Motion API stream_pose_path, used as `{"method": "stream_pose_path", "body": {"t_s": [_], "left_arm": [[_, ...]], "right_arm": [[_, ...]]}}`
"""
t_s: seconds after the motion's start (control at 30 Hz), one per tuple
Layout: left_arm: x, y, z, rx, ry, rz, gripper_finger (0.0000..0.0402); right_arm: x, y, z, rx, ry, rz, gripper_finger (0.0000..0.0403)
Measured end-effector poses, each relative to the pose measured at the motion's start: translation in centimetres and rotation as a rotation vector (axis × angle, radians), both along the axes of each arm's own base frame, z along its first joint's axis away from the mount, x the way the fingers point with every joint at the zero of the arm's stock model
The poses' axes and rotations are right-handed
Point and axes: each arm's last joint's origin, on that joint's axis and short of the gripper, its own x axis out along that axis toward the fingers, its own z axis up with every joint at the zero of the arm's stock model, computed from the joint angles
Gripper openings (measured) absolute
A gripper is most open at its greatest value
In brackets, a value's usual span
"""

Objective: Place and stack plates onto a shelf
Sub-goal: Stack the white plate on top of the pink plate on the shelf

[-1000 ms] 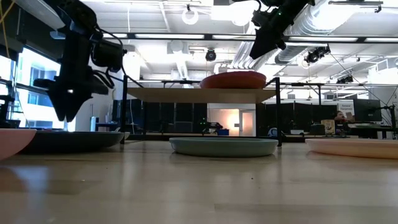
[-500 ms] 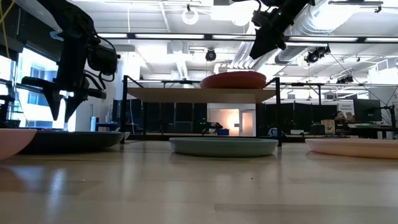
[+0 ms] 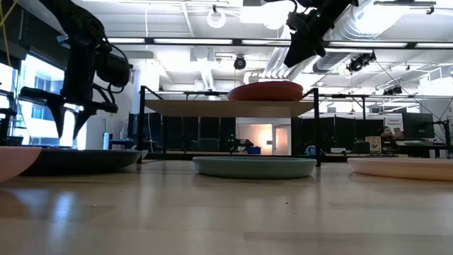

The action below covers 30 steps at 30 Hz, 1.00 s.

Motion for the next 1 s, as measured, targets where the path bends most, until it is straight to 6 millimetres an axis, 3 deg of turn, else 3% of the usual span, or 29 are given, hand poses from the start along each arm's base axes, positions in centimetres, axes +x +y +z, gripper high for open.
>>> {"method": "stream_pose_path", "body": {"t_s": [0.37, 0.63, 0.83, 1.0], "left_arm": [[-0.2, 0.0, -0.2, -0.016, -0.033, 0.187, 0.0108], [-0.9, -1.3, -2.7, -0.078, -0.045, 0.296, 0.0108], [0.0, -0.8, -2.9, -0.05, -0.152, 0.209, 0.0108], [-0.2, -1.5, -2.8, -0.112, -0.134, 0.195, 0.0108]], "right_arm": [[0.0, 0.0, 0.0, -0.017, 0.011, 0.019, 0.0083], [0.0, 0.0, 0.0, -0.027, 0.018, 0.029, 0.0083], [0.0, 0.0, 0.0, -0.03, 0.02, 0.033, 0.0083], [0.0, 0.0, 0.0, -0.03, 0.02, 0.033, 0.0083]]}}
